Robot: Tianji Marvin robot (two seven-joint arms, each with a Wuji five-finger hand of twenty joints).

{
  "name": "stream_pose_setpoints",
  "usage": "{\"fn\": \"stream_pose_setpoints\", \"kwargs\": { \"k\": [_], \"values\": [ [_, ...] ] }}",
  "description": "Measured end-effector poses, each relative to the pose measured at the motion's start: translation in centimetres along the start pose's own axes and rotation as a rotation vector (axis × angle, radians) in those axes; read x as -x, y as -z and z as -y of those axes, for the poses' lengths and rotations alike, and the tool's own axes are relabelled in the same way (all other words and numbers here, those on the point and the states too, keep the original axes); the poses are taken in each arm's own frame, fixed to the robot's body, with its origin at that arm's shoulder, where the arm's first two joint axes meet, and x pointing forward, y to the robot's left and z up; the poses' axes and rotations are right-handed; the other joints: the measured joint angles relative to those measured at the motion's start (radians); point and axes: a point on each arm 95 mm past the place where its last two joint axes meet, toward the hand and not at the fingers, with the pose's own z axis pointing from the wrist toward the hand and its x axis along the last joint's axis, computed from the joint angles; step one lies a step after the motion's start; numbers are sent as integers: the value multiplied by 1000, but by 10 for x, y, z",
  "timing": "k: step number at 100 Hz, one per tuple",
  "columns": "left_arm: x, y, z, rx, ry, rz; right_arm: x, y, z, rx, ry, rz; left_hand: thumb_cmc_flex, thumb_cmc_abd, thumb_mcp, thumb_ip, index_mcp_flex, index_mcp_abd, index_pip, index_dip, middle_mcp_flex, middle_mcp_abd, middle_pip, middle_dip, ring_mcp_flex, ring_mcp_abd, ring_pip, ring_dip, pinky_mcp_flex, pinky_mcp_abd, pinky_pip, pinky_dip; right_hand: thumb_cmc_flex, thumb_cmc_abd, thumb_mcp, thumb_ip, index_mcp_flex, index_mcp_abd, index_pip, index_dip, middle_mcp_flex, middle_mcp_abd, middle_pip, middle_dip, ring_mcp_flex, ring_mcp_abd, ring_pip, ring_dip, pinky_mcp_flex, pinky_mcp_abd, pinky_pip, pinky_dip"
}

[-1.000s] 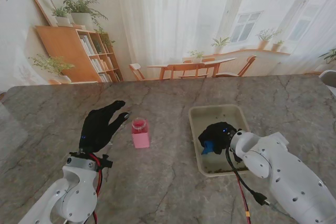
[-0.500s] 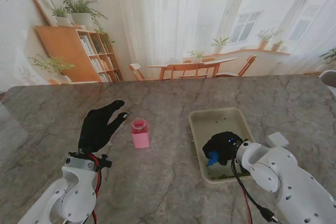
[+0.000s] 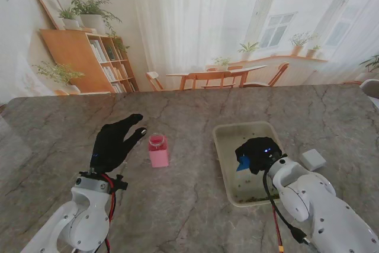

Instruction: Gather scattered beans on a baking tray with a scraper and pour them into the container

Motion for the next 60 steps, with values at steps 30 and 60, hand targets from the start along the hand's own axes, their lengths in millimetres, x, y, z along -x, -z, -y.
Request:
{"fn": "stream_pose_setpoints", "kwargs": {
  "k": [30,60],
  "values": [
    [-1,-1,-1,6,1,-4,13,-5,-58,126,-26,92,0,0,0,0,0,0,0,0,0,0,0,0,0,0,0,1,-1,0,0,0,0,0,-8,0,0,28,-9,0,1,7,0,13,22,-6,0,6,46,-14,20,11],
    [-3,-6,-6,31,3,-17,58,-28,-90,114,-65,242,0,0,0,0,0,0,0,0,0,0,0,0,0,2,0,1,-1,0,0,0,7,10,-34,0,0,33,-10,0,1,8,0,13,23,-7,0,9,49,-16,21,11]
  ]
}}
